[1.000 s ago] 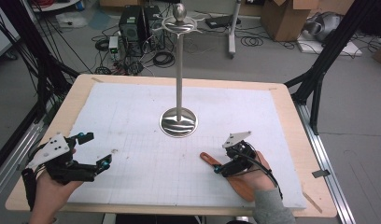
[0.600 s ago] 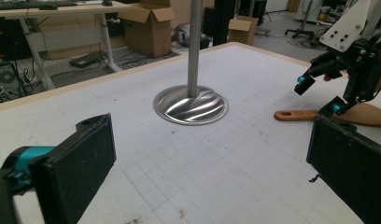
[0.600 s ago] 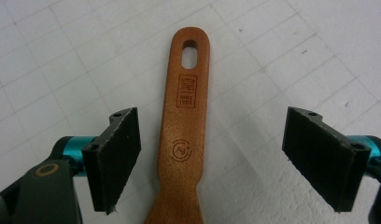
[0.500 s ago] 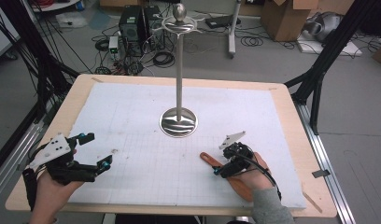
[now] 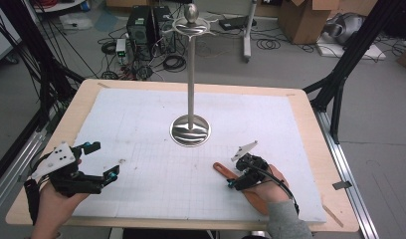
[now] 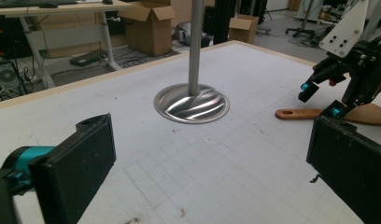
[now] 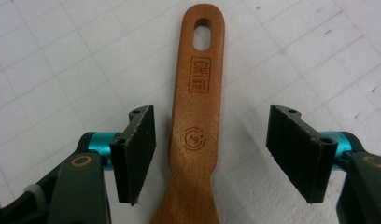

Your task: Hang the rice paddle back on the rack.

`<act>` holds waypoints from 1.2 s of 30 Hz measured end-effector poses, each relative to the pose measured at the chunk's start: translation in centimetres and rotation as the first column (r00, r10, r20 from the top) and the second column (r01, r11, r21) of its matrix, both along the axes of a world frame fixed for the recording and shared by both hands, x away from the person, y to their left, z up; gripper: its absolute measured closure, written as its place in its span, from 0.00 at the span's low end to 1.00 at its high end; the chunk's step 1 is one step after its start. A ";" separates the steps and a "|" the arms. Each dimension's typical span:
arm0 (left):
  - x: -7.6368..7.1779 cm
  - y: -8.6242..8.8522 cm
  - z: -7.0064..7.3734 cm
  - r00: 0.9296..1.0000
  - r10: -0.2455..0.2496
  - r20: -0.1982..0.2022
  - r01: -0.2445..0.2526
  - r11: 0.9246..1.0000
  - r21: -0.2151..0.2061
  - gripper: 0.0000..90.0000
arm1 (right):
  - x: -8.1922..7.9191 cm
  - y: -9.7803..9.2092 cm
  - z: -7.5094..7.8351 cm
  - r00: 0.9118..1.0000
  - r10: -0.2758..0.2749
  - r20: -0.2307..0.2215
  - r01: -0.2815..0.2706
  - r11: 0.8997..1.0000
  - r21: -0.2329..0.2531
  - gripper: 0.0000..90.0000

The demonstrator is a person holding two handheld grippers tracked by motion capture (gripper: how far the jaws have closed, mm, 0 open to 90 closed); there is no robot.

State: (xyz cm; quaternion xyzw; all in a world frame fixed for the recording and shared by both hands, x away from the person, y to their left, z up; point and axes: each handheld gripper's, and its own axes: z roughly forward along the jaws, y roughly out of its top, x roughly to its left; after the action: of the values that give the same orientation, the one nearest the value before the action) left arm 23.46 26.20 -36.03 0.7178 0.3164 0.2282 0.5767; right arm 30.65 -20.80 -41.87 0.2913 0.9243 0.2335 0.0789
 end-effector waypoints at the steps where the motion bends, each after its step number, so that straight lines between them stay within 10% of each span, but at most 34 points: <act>1: 0.0 0.0 0.0 1.000 -0.001 0.000 0.001 1.000 0.002 0.02 | 0.0 0.0 0.0 1.000 0.000 -0.005 0.000 1.000 0.000 0.38; 21: 0.1 0.1 -0.2 1.000 0.002 -0.008 -0.001 1.000 0.005 0.02 | -0.2 -0.1 0.1 0.999 -0.022 -0.029 0.022 1.000 0.006 0.70; 36: 0.2 0.2 -0.2 1.000 0.004 -0.010 -0.004 1.000 0.002 0.02 | -0.2 -0.6 0.7 0.999 -0.046 0.007 0.045 0.998 0.050 0.72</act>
State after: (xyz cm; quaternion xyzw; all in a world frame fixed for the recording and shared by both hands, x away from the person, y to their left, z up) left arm 23.66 26.42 -36.21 0.7190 0.3202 0.2261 0.5740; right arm 30.43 -21.35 -41.15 0.3131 0.9111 0.2557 0.0810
